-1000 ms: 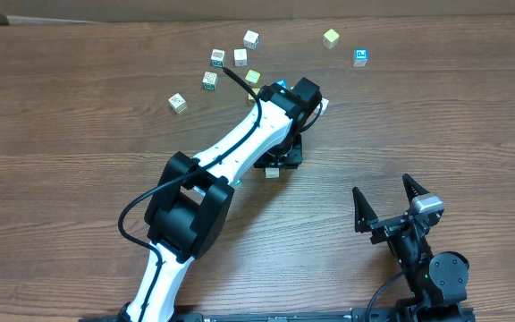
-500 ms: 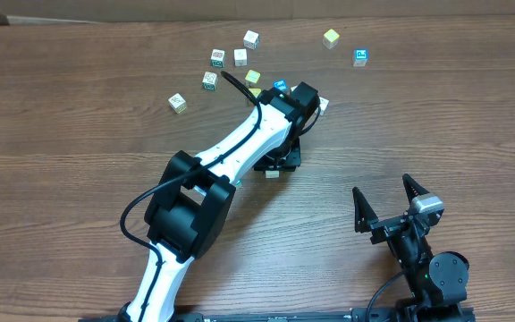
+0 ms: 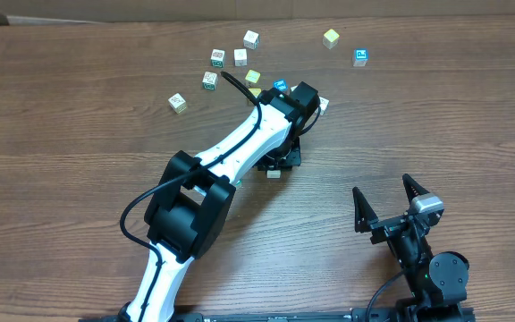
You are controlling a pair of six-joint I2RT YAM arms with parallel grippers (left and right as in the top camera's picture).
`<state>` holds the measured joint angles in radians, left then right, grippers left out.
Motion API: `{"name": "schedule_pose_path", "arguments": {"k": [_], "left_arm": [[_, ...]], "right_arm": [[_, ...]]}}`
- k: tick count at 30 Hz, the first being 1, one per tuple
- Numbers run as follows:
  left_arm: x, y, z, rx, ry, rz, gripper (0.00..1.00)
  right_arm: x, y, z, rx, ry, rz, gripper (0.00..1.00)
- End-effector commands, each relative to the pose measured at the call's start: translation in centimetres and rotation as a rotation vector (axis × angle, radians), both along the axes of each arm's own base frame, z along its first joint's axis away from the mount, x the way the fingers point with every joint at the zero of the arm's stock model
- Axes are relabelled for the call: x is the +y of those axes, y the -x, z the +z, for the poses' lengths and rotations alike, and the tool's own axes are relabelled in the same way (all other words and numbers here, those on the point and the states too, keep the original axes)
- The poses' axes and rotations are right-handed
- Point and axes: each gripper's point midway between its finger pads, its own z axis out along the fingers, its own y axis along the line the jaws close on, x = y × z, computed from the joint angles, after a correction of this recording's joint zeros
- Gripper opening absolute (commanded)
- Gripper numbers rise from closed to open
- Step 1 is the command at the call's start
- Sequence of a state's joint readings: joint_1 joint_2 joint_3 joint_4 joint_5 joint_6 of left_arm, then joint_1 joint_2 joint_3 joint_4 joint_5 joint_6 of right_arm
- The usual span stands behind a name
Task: Form a circle
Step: 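Carry the E block with the left gripper toward the 7 and Y blocks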
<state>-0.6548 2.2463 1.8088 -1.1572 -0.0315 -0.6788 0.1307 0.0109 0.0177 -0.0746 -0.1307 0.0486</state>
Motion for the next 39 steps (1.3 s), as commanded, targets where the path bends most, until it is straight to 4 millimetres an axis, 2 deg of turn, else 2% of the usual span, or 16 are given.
{"name": "schedule_pose_path", "arguments": {"k": [1, 3, 7, 8, 11, 17, 22, 25, 28, 33, 37, 39], "left_arm": [[0.0, 0.1, 0.5, 0.005, -0.021, -0.019, 0.16], [-0.1, -0.2, 1.8, -0.01, -0.019, -0.028, 0.13], [0.4, -0.9, 5.5, -0.071, -0.026, -0.034, 0.13], [0.9, -0.9, 7.7, -0.107, -0.029, -0.034, 0.13], [1.8, -0.5, 10.9, -0.16, -0.029, -0.052, 0.13], [5.5, 1.7, 16.7, -0.226, -0.096, -0.069, 0.12], [7.9, 4.6, 19.0, -0.182, -0.134, -0.11, 0.08], [8.8, 5.9, 19.1, -0.13, -0.166, -0.144, 0.08], [8.5, 6.9, 18.1, -0.065, -0.144, -0.205, 0.09], [10.3, 9.2, 14.7, 0.071, -0.225, -0.237, 0.09], [11.8, 11.1, 12.4, 0.171, -0.286, -0.242, 0.04], [12.5, 12.1, 10.5, 0.217, -0.315, -0.237, 0.05]], "right_arm": [[-0.1, 0.0, -0.2, -0.004, 0.004, -0.007, 1.0], [-0.1, 0.0, -0.2, -0.004, 0.004, -0.007, 1.0], [-0.1, -0.1, -0.2, -0.003, 0.005, -0.007, 1.0], [-0.1, 0.0, -0.2, -0.004, 0.004, -0.007, 1.0], [-0.1, 0.0, -0.2, -0.004, 0.004, -0.007, 1.0], [-0.1, -0.1, -0.2, -0.004, 0.004, -0.007, 1.0], [-0.1, 0.0, -0.2, -0.004, 0.004, -0.007, 1.0], [-0.1, 0.0, -0.2, -0.004, 0.004, -0.006, 1.0], [-0.1, -0.1, -0.2, -0.003, 0.005, -0.007, 1.0], [-0.1, 0.0, -0.2, -0.004, 0.004, -0.007, 1.0], [-0.1, 0.0, -0.2, -0.004, 0.004, -0.007, 1.0], [-0.1, 0.0, -0.2, -0.004, 0.004, -0.007, 1.0]]}}
